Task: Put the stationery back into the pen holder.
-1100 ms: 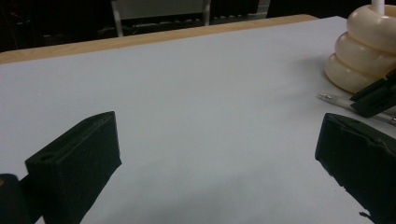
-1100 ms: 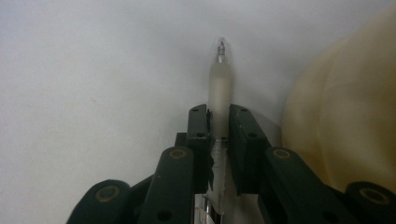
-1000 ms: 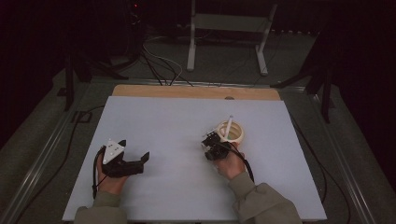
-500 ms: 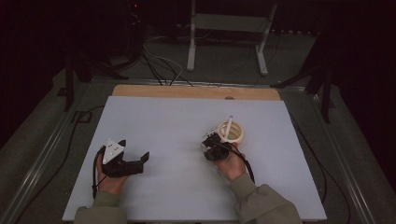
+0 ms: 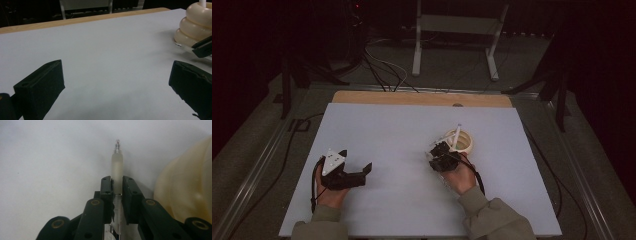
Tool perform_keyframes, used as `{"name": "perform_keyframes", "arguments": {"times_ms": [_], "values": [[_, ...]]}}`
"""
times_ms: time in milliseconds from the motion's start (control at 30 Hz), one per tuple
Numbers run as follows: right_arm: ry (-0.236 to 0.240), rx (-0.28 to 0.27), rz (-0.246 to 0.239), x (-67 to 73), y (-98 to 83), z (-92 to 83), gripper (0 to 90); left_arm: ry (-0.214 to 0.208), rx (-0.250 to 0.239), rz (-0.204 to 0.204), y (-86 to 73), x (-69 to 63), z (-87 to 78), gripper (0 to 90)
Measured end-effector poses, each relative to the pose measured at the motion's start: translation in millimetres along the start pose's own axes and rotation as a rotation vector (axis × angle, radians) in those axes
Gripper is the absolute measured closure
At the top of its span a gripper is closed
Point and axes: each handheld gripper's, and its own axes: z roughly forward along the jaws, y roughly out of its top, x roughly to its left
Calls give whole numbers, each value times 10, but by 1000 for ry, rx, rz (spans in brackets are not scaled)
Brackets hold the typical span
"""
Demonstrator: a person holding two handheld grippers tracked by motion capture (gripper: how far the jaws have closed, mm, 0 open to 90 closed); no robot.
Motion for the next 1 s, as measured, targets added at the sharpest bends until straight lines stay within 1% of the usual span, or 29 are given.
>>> {"name": "perform_keyframes", "arguments": {"times_ms": [267,900,1000], "values": [[14,-24,-8,9,8,-46,809,0,1,1,0,-1,1,6],[25,-100,-11,30,57,-189,809,-1,3,0,-3,-1,10,6],[27,-105,-11,29,63,-201,809,-3,3,0,-4,-3,15,6]]}}
